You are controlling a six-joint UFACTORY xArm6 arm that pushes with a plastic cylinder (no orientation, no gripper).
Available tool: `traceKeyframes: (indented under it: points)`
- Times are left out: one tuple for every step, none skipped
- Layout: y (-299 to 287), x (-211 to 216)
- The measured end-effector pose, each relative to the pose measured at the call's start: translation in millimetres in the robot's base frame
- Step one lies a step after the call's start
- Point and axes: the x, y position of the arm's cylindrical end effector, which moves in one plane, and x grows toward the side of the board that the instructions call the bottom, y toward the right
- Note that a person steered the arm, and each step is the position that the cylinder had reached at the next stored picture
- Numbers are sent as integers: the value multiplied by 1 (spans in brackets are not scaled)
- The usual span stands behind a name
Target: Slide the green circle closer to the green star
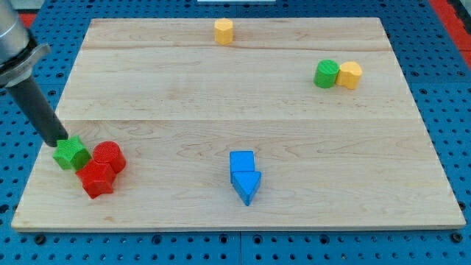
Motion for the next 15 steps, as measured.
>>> traceKeyframes:
  points:
    - [15, 14]
    - [50, -37]
    - [113, -120]
    - [205, -182]
    - [320, -214]
    - [429, -218]
    - [504, -202]
    - [520, -202]
    - [521, -204]
    - [527, -200]
    - [529, -169]
    - [491, -151]
    - [436, -143]
    - [376, -137]
    - [342, -143]
